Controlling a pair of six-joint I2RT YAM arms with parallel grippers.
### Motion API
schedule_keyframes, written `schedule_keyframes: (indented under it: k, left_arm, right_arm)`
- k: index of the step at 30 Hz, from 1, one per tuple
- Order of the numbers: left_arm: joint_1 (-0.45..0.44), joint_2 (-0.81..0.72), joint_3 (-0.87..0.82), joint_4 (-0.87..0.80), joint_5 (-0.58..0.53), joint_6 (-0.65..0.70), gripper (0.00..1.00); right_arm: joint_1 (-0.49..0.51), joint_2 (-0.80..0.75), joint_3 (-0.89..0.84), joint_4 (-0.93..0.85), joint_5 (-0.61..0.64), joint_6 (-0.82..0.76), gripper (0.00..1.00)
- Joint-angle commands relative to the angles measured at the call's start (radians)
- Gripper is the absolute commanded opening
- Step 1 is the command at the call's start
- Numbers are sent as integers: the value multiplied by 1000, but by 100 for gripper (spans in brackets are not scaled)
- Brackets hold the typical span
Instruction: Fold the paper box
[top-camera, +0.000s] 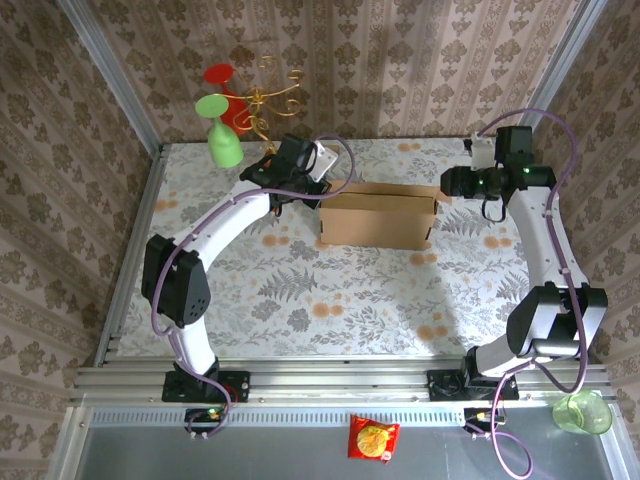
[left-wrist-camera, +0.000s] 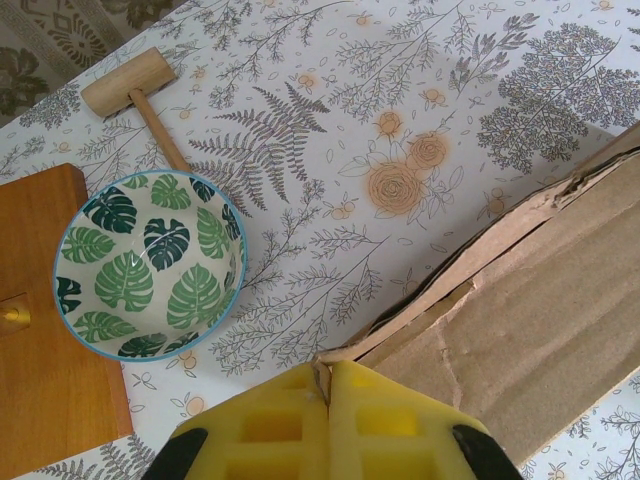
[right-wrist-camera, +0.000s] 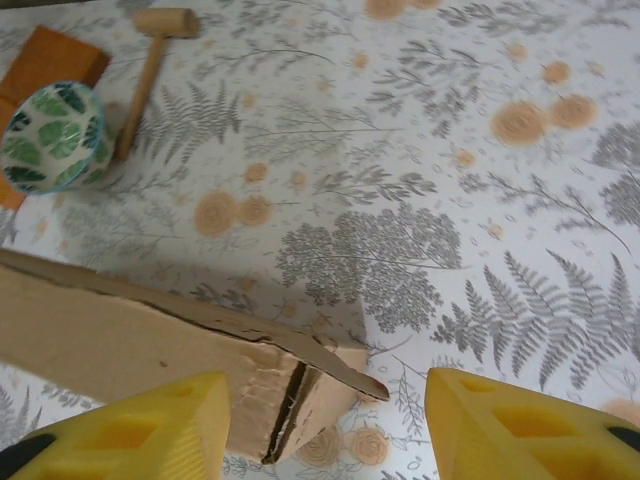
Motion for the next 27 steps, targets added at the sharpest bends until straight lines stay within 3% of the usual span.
schedule_keyframes:
  k: [1,5,10,17,27]
  left_arm:
    - [-6,51,-21,-144,1,7,0]
    - [-2,48,-29,-144,8,9,0]
    - [-2,54,-26,-141,14,10,0]
    - [-1,63,-8,-152,14,10,0]
    - [-2,68,-9,-151,12,12,0]
  right_arm:
    - [-7,22,10,-19,-95,-172,52]
    - [-9,19,-4,-25,-56,-187,51]
    - [-2,27,-7,-39,-39,-212,39]
    - [16,25,-34,-49,40,-246,39]
    - [29,52,-29,-55,38,-232,40]
